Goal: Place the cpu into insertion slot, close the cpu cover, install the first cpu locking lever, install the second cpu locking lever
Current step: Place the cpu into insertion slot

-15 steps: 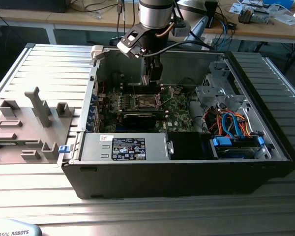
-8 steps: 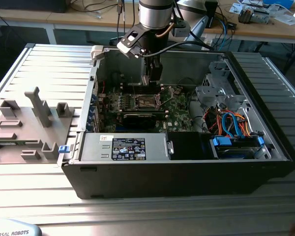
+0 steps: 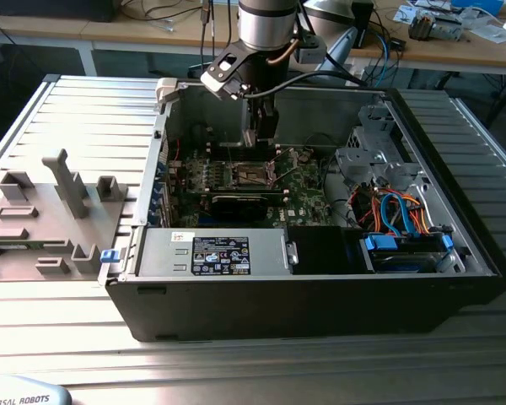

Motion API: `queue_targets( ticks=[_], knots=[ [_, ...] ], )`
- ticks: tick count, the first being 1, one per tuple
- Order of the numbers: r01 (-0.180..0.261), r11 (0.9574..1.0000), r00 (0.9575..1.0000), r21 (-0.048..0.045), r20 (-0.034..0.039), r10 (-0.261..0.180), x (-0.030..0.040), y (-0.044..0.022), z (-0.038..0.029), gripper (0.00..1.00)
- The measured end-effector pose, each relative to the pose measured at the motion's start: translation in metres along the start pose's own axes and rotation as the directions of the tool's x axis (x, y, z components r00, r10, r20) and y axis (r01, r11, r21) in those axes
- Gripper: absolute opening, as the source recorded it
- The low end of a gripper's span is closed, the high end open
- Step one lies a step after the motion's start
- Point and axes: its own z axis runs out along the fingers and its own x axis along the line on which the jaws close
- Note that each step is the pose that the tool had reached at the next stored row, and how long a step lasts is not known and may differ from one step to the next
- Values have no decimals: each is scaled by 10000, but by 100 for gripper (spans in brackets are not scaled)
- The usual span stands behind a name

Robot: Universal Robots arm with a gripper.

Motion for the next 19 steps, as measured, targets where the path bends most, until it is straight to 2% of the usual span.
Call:
queue_targets(
  ticks=[2,3,4,5,6,7,12,14,19],
  knots=[
    [-228,9997,9997,-4,9,228,0,-1,8,54],
    [-273,9996,9996,-3,39,273,0,-1,11,54],
    [-299,9996,9994,2,147,299,1,-1,13,54],
    [-300,9995,9994,3,150,300,1,-1,12,54],
    [-301,9995,9994,4,157,301,-2,-6,153,54],
    [-301,9995,9994,4,157,301,-6,-12,326,54],
    [-301,9995,9994,3,157,301,-6,-13,336,54],
    [-302,9995,9994,4,156,302,-8,-17,415,54],
    [-301,9995,9994,4,157,301,-8,-17,427,54]
  ],
)
